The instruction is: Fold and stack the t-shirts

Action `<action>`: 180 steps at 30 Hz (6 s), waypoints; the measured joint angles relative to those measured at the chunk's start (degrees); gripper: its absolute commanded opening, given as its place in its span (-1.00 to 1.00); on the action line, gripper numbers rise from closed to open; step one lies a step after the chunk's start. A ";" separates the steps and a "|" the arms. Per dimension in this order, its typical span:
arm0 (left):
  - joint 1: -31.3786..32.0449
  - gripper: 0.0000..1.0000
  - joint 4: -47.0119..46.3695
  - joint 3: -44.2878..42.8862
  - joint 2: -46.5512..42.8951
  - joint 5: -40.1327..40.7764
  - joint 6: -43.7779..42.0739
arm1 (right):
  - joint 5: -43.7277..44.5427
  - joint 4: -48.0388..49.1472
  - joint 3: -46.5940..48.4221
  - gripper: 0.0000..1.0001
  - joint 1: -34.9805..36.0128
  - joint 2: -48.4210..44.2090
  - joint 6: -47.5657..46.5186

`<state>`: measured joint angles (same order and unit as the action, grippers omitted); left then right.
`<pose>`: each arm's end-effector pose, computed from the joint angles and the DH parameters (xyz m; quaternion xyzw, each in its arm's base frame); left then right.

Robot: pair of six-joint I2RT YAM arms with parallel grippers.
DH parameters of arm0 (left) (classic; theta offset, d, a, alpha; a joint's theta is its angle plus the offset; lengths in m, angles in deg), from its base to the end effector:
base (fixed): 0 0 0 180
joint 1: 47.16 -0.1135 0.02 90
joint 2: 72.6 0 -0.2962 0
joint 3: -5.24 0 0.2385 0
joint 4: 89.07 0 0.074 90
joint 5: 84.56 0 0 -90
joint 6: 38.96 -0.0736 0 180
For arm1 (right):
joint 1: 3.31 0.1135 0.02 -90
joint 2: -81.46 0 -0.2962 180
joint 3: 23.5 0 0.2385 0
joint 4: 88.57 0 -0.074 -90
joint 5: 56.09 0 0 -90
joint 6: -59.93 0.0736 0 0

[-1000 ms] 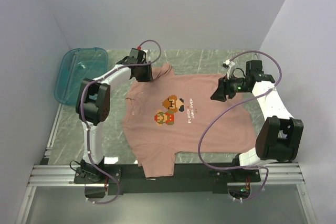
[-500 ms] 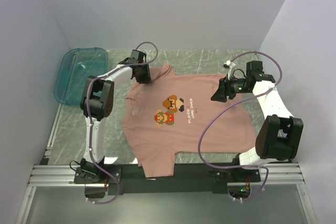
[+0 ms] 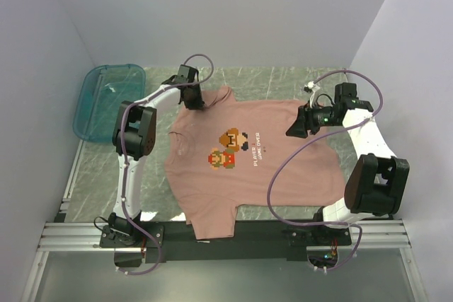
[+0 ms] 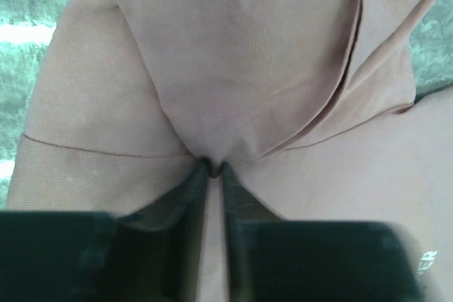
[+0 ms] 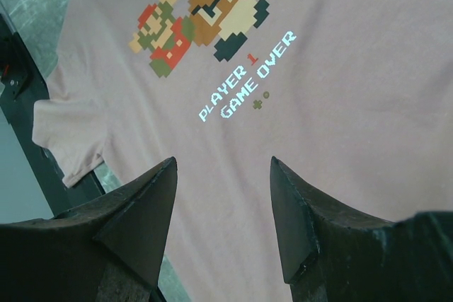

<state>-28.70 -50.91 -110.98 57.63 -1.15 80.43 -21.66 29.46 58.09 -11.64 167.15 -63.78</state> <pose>0.5028 -0.1768 0.1657 -0.0714 0.9419 -0.1809 0.2738 0.2883 0.0191 0.2861 -0.2844 0.8231 0.3599 0.3348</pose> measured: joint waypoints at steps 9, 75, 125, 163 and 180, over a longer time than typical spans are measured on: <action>-0.35 -0.99 -0.66 -0.57 0.00 0.92 0.24 | -0.79 -0.81 0.00 0.23 -0.94 0.09 -0.48; -11.06 -0.45 -14.34 -27.96 18.91 -17.77 1.42 | 1.07 -2.01 0.50 0.22 -1.05 3.63 -0.92; -5.88 -0.58 -12.33 39.60 -23.37 -13.20 0.44 | 0.44 -3.08 0.55 0.22 -5.38 3.58 -1.29; -14.69 -0.21 1.81 -2.56 1.70 -8.68 -7.61 | -2.60 -6.38 1.36 0.22 -5.44 2.56 -3.26; -14.71 -0.99 0.57 -2.82 2.21 -12.85 -8.52 | 2.75 -3.08 1.62 0.22 -5.35 2.89 1.29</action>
<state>-43.41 -50.34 -113.80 59.84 -14.00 71.90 -18.91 26.37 59.71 -17.00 170.03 -62.49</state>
